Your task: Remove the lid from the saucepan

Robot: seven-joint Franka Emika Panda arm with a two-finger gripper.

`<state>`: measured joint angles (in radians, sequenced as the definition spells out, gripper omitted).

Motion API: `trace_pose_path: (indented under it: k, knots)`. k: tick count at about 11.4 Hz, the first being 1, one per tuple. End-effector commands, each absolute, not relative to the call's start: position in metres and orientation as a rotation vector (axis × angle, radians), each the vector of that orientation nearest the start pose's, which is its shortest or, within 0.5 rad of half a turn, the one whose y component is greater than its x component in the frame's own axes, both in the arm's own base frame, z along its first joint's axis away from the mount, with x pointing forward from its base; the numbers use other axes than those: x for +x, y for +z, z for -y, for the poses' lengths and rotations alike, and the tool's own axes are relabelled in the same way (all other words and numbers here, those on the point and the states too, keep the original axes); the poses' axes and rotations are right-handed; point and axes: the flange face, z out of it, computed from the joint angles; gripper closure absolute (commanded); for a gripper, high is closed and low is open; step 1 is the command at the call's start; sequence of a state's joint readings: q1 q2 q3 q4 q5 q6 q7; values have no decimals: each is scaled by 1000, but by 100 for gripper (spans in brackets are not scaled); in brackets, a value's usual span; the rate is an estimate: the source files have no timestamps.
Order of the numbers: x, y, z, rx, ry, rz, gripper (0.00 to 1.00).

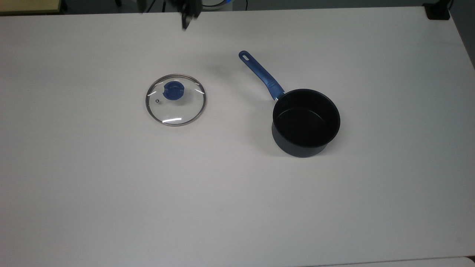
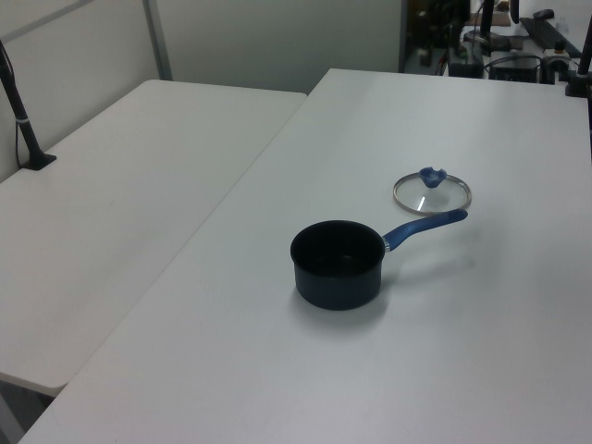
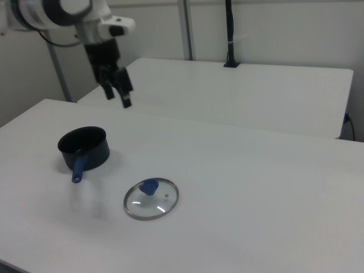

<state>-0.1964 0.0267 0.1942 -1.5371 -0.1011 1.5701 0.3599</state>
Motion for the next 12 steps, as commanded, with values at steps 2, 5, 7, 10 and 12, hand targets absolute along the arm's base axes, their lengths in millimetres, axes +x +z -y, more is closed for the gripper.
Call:
trace_pose_path:
  k: [2,5,7,10,12]
  knots:
    - [530,651,32,-3048,20,-564,0]
    - [535,654,44,-3095,-61,-275,0]
    - [546,652,50,-3127,-147,-140,0]
    - [550,655,50,-3119,-199,-211,0]
    - [550,654,51,-3119,-200,-209,0]
